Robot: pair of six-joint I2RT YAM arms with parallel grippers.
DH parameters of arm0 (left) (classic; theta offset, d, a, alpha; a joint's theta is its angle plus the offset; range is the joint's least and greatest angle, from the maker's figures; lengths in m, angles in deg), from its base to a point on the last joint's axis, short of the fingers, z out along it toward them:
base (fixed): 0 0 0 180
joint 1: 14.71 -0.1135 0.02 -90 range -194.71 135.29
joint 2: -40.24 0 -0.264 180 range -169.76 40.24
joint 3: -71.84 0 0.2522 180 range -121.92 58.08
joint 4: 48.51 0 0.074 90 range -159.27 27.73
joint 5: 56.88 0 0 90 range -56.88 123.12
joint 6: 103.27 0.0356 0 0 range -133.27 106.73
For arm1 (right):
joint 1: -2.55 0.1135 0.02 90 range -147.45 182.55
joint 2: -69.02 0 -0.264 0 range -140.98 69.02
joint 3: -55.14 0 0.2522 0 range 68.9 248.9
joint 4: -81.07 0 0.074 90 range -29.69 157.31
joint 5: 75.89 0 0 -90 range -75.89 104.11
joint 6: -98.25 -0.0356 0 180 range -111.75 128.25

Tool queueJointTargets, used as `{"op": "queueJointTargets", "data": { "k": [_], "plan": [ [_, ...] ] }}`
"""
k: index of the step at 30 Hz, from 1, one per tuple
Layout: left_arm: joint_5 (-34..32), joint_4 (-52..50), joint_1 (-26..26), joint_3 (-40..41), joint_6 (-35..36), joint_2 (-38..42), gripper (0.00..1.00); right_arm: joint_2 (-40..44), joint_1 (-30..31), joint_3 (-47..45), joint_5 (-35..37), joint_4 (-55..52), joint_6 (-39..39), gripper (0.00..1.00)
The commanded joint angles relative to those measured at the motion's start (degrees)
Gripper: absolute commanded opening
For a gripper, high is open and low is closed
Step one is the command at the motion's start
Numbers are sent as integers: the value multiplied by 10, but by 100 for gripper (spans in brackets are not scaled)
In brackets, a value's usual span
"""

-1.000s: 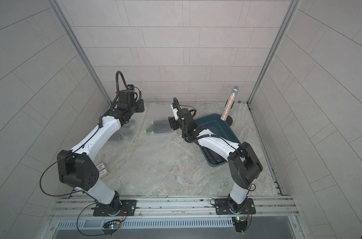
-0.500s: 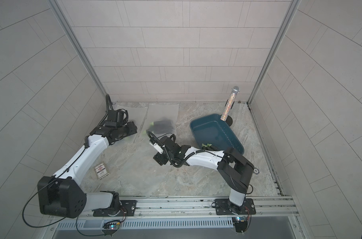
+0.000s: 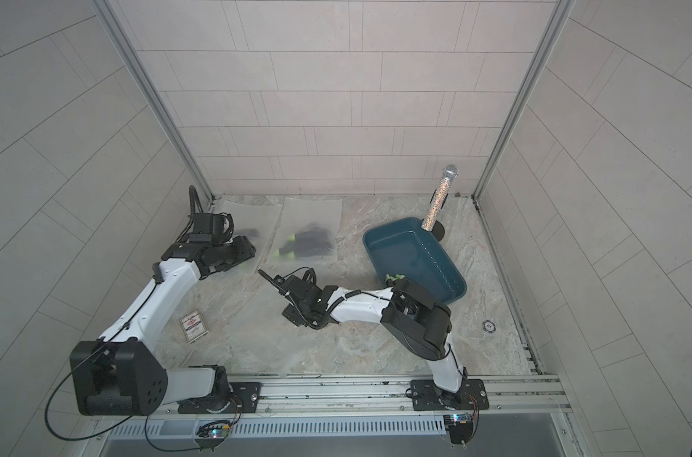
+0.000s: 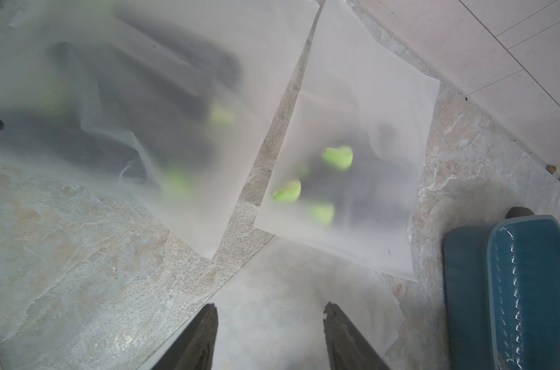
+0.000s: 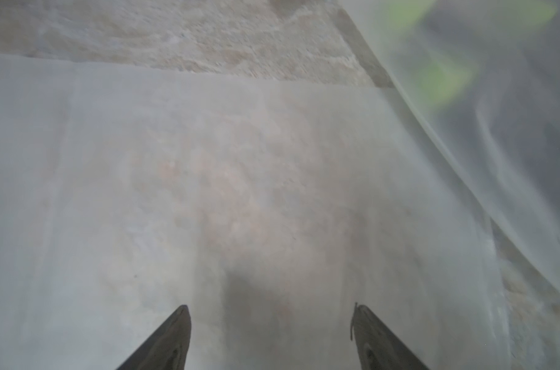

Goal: Place the eggplant in a zip-top bag and seal the zipper
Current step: Adjust the zipper food storage bag at the center of the board.

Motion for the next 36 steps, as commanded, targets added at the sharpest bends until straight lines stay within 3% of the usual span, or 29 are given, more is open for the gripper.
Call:
{"op": "queueJointTargets", "data": {
  "k": [1,9,14,19,29,36],
  "plan": [
    [7,-10,13,15,3,17,59,27,-32,-15,47,-28,-72,78],
    [-35,-7,147,29,12,-4,58,110,-138,-103,9,-51,-177,70],
    [-62,31,249,36,-8,-58,59,176,-197,-136,10,-76,-191,70],
    [-96,77,317,22,-19,-134,61,239,-238,-142,14,-89,-190,71],
    [-200,141,368,-12,-13,-262,64,300,-267,-147,20,-99,-188,71],
    [-170,160,377,-5,-13,-303,64,302,-269,-154,15,-97,-191,71]
  ]
}}
